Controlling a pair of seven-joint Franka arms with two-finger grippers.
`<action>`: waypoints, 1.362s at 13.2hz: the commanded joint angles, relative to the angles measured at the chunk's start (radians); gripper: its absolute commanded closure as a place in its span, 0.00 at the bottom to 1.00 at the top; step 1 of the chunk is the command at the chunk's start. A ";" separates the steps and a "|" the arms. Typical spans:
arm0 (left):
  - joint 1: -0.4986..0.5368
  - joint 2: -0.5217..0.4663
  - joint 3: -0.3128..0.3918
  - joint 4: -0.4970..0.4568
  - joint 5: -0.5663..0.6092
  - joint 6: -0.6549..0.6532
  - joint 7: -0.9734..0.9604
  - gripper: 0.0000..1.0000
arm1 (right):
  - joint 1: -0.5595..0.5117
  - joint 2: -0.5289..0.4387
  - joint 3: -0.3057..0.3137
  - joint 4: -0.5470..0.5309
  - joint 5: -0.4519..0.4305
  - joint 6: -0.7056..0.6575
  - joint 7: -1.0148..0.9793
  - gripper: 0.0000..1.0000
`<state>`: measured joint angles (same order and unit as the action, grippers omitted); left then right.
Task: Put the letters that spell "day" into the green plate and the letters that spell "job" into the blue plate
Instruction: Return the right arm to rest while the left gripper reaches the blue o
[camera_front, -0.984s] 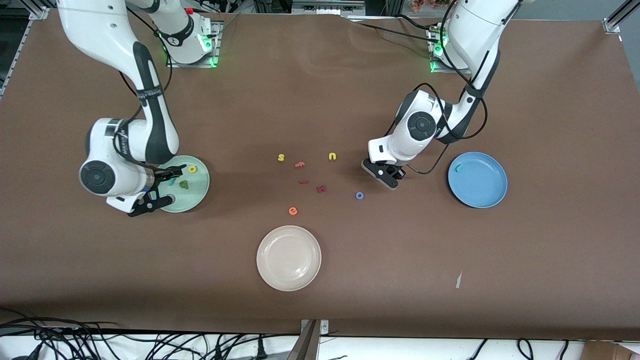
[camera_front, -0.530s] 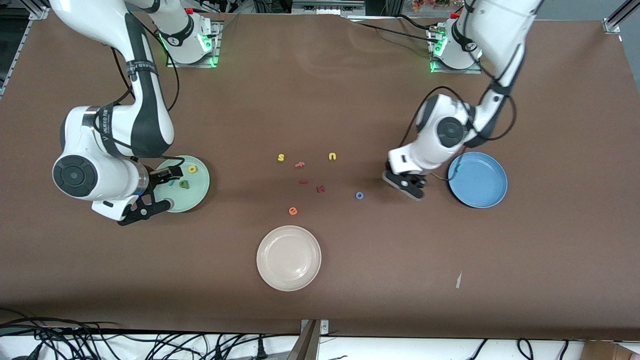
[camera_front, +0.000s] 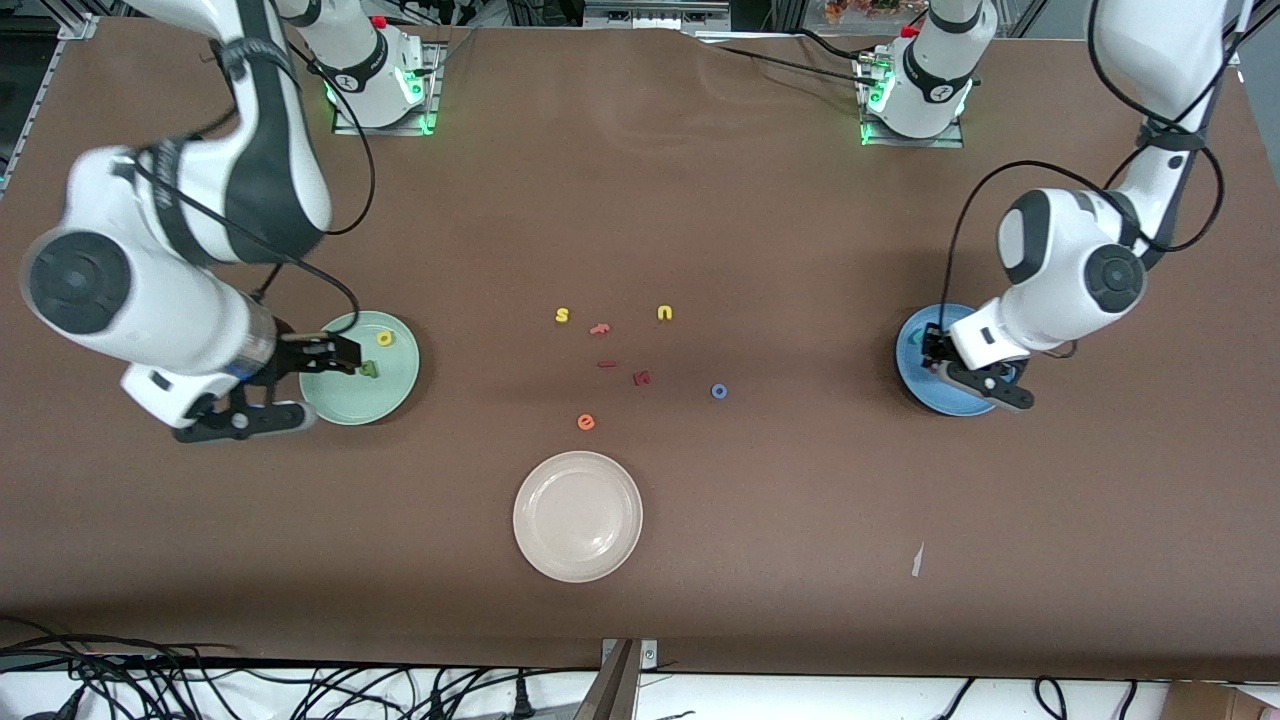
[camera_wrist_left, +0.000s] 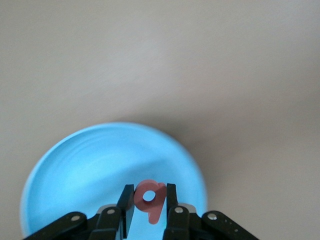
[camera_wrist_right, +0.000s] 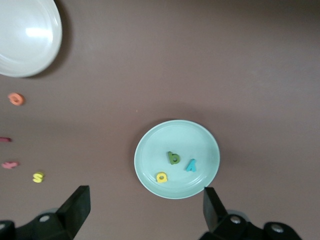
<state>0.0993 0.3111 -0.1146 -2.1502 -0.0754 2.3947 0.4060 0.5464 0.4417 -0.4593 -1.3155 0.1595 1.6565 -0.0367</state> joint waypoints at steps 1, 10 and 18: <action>0.023 -0.026 0.019 -0.036 0.043 -0.002 0.019 0.33 | -0.109 -0.124 0.071 -0.025 -0.012 -0.046 0.006 0.00; -0.286 0.016 0.015 0.035 -0.140 0.030 -0.104 0.19 | -0.554 -0.463 0.539 -0.380 -0.147 0.017 0.052 0.00; -0.573 0.250 0.021 0.265 -0.168 0.208 -0.357 0.19 | -0.545 -0.448 0.530 -0.369 -0.164 0.040 0.066 0.00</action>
<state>-0.4367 0.5135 -0.1122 -1.9512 -0.2257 2.5845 0.0882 0.0124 0.0068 0.0625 -1.6646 0.0024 1.6841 0.0138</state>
